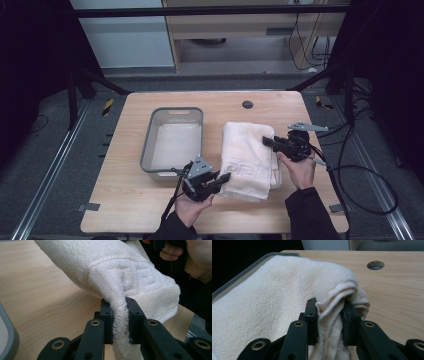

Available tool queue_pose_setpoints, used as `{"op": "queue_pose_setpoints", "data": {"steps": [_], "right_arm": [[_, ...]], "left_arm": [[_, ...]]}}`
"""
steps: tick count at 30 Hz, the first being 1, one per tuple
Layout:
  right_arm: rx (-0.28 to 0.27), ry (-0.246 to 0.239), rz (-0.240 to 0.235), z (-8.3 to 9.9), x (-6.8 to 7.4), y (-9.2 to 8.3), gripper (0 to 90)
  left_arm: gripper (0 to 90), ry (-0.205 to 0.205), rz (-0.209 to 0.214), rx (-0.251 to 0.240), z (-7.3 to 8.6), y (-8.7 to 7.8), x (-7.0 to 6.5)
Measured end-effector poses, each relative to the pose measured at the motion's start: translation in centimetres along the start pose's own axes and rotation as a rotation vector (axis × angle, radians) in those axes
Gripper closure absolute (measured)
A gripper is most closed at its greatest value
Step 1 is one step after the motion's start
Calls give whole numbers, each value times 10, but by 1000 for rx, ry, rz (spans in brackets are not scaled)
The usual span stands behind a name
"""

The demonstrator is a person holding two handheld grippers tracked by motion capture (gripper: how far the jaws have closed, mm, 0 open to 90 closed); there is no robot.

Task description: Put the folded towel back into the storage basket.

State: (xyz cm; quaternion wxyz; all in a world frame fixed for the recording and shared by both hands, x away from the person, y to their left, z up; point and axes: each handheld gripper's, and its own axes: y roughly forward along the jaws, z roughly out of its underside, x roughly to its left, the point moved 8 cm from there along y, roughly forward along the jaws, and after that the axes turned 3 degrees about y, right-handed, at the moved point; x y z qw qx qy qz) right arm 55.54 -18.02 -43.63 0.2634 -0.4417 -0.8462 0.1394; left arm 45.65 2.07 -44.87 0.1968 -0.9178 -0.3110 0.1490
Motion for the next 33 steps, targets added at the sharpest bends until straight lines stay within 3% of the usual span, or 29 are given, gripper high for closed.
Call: {"op": "queue_pose_setpoints", "data": {"steps": [17,33], "right_arm": [[-108,-10,3,-36,15,-2,710],[-156,-44,-5,-64,37,3,710]], "left_arm": [[778,32,-27,-64,-36,-22,10],[778,40,-62,-107,-53,-43,25]]}}
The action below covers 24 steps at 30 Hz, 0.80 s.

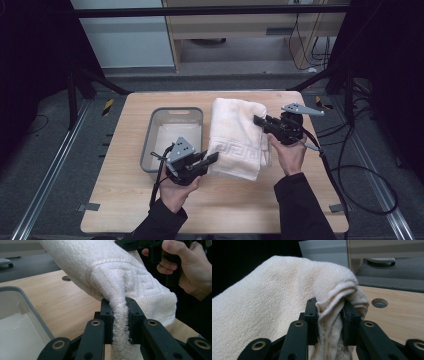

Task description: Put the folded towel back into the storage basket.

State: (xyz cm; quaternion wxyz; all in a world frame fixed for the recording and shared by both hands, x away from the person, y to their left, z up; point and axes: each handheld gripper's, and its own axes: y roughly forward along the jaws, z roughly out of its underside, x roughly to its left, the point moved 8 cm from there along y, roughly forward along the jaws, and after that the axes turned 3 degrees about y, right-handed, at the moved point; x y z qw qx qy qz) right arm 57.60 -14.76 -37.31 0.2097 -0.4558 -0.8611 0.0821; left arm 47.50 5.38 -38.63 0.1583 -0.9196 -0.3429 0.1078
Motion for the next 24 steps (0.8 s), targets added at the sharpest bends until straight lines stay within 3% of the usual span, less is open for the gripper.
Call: {"op": "queue_pose_setpoints", "data": {"steps": [11,24], "right_arm": [[-15,-25,-8,-15,14,8,710],[-27,-57,-33,-34,40,23,710]], "left_arm": [[778,-3,-19,-29,-8,-12,11],[778,-8,-53,-68,-16,-34,27]]}}
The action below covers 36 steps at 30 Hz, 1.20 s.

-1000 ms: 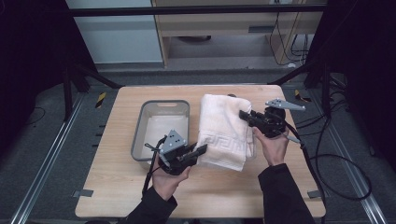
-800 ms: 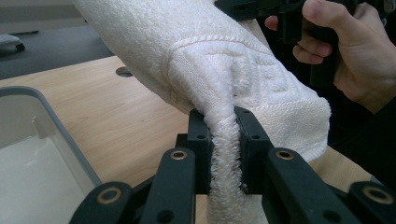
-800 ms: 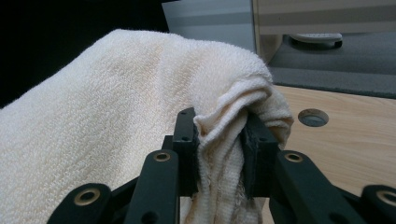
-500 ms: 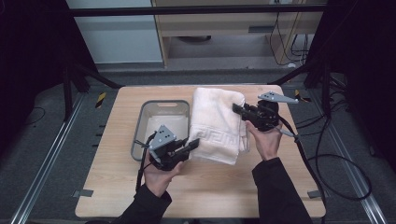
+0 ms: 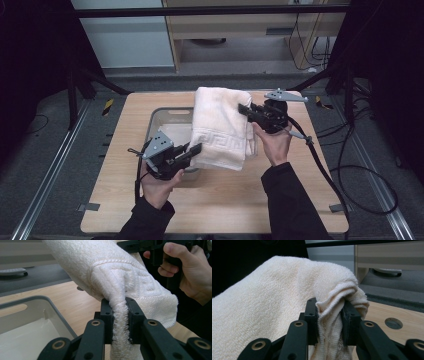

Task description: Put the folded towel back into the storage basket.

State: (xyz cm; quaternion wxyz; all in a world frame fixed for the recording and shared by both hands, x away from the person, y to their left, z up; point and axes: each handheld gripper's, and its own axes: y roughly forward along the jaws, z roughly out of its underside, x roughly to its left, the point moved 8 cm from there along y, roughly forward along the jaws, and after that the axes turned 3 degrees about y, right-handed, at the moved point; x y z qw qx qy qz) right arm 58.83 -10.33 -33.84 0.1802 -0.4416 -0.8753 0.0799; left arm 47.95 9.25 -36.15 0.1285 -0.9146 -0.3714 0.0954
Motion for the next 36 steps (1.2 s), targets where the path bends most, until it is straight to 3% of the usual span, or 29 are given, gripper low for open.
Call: {"op": "queue_pose_setpoints", "data": {"steps": [18,36], "right_arm": [[0,-52,-37,-24,39,30,710],[68,-83,-82,-21,78,91,709]], "left_arm": [[778,-26,-53,-54,-8,-36,31],[778,-88,-129,-51,10,-65,75]]}}
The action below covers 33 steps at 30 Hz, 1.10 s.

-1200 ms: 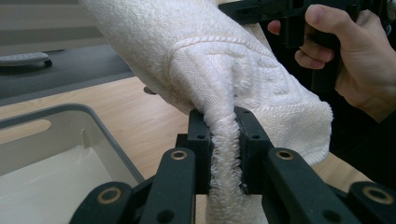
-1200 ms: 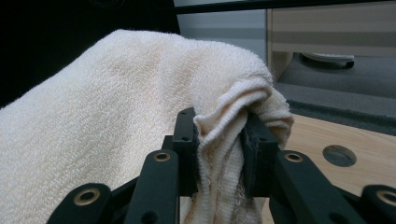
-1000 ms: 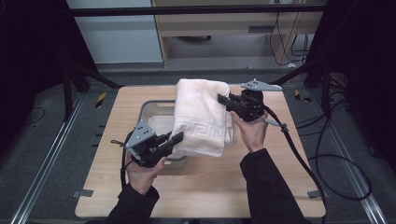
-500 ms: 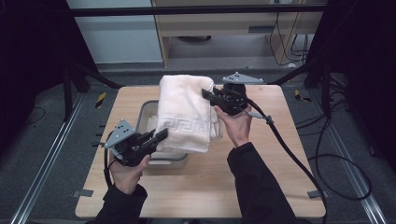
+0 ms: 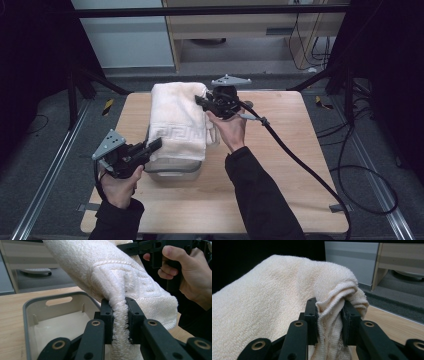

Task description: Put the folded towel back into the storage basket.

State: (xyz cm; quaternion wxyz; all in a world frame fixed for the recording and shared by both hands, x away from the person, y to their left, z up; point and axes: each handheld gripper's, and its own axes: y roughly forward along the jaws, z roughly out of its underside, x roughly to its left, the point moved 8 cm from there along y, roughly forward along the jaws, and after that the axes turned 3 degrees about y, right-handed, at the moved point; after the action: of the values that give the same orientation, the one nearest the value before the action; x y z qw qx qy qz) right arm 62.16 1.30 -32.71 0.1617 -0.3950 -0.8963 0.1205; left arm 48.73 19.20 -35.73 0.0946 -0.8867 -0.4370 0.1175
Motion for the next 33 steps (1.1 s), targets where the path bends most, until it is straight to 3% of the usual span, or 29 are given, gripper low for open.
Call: {"op": "queue_pose_setpoints", "data": {"steps": [7,13,26,33], "right_arm": [[30,4,-3,11,3,25,709],[65,7,7,28,1,46,708],[135,20,22,62,-6,83,706],[170,7,38,77,-9,94,703]], "left_arm": [[778,-20,-22,28,12,2,15],[778,-44,-49,78,32,10,32],[778,-64,-101,177,65,25,56],[778,-66,-120,223,80,33,62]]}}
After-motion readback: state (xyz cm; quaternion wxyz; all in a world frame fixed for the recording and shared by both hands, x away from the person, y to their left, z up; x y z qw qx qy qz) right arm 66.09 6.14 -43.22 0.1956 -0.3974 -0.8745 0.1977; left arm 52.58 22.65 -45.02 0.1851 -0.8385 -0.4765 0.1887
